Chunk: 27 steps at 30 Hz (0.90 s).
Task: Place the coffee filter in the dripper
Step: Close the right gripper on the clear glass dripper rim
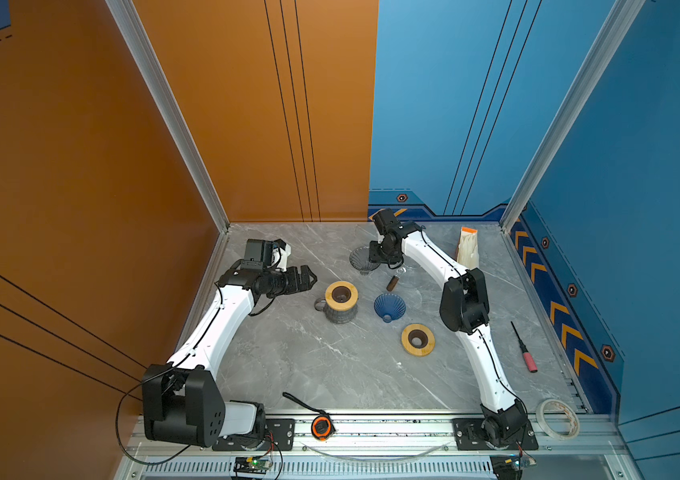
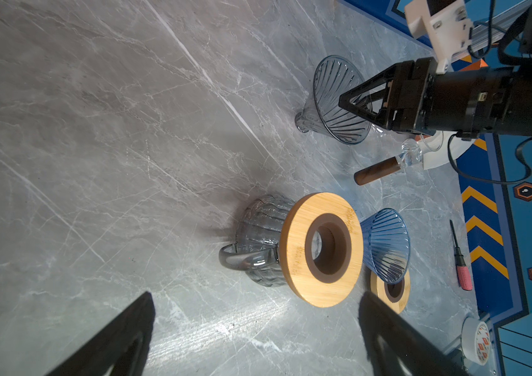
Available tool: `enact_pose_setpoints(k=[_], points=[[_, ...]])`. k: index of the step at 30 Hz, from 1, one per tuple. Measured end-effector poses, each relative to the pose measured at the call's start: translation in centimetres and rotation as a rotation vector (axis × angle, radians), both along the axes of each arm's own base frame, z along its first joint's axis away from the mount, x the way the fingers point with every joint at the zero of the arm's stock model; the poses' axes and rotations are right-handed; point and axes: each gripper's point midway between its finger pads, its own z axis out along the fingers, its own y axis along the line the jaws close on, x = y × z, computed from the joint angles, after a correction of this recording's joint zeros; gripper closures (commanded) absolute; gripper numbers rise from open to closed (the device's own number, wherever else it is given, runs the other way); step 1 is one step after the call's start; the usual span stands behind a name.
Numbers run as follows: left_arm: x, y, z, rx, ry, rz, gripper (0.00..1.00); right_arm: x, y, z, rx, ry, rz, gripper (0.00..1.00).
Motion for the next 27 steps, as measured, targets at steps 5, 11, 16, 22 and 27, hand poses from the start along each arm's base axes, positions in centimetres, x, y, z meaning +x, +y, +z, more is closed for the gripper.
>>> enact_pose_setpoints(k=[5,11,16,22,27], points=[[0.00,-0.01,0.02,-0.001,-0.001,0.000,0.02,-0.08,0.20,-0.10,0.012,0.008,-0.002,0.61],[0.00,-0.02,0.02,-0.003,0.001,0.002,0.05,0.02,0.37,-0.22,0.028,0.012,-0.008,0.67],[-0.03,-0.06,0.03,-0.006,0.002,0.001,0.08,0.25,0.43,-0.80,0.032,0.014,-0.016,0.72],[-0.04,-0.12,0.06,-0.010,0.003,0.001,0.11,0.60,0.53,-0.63,0.044,0.003,-0.029,0.78],[-0.11,-0.35,0.08,-0.013,0.004,-0.007,0.12,0.68,0.60,-0.57,0.049,0.000,-0.032,0.84]])
